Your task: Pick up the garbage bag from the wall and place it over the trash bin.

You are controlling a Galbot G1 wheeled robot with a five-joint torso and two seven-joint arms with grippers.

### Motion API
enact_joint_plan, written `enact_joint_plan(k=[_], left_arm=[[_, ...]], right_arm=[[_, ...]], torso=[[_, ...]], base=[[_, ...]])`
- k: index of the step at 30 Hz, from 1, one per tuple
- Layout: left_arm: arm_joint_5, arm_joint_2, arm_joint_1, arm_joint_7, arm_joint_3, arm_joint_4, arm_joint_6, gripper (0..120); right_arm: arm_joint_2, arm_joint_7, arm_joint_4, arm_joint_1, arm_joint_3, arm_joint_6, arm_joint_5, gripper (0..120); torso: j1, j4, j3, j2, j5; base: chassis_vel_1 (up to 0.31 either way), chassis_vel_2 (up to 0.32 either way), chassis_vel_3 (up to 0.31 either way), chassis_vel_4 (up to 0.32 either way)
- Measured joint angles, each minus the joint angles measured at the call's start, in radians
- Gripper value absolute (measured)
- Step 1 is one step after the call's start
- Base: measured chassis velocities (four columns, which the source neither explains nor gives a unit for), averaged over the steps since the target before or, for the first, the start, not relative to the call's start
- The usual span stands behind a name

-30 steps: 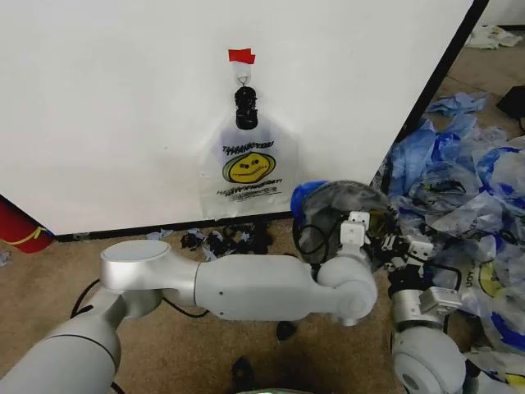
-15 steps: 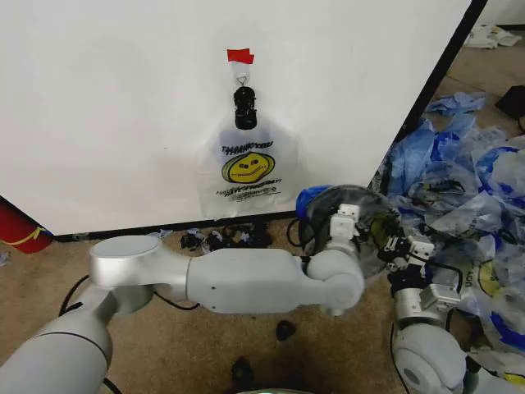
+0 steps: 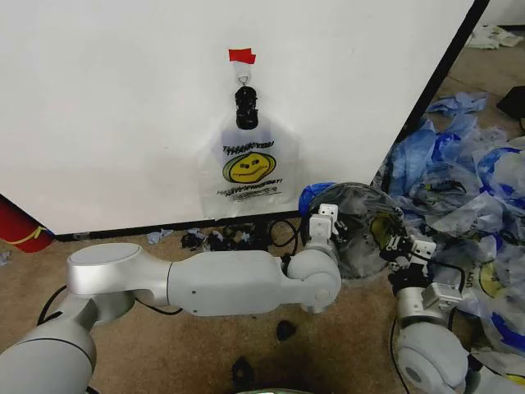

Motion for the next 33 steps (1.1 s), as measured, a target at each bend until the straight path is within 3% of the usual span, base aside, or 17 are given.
enact_joint_plan(k=[10,18,24,30,32,33], left_arm=[[-0.031,0.028,0.009,0.073,-0.028,-0.102,-0.041,0],[-0.079,0.07,-0.026,0.099,-0.103,-0.189,-0.061,0],[-0.103,0.163,-0.057,0.099,-0.169,-0.242,-0.051,0],[-0.098,0.347,0.009,0.187,-0.25,-0.262,-0.042,25],[-0.098,0.362,0.021,0.198,-0.259,-0.262,-0.045,26],[-0.102,0.392,0.052,0.23,-0.287,-0.262,-0.052,32]], right_arm=[[0.012,0.025,-0.042,0.022,0.0,-0.004,0.046,0],[0.017,0.028,-0.088,0.029,0.006,-0.003,0.056,0],[0.023,0.028,-0.095,0.027,0.023,0.0,0.063,0],[0.029,0.011,-0.046,-0.008,0.036,0.019,0.065,0],[0.03,0.003,-0.039,-0.012,0.036,0.026,0.067,0],[0.03,-0.017,-0.029,-0.016,0.036,0.04,0.078,0]], torso=[[0.0,0.0001,0.0,0.0,0.0001],[0.0,0.0,0.0,0.0,0.0],[0.0,0.0,0.0,0.0,-0.0001],[0.0,0.0004,0.0,0.0,-0.0006],[0.0,0.0001,0.0,0.0,-0.0007],[0.0,0.0003,0.0,0.0,-0.0006]], base=[[0.0,0.0,0.0,0.0],[0.0,0.0,0.0,0.0],[0.0,0.0,0.0,0.0],[0.0,0.0,0.0,0.0],[0.0,0.0,0.0,0.0],[0.0,0.0,0.0,0.0]])
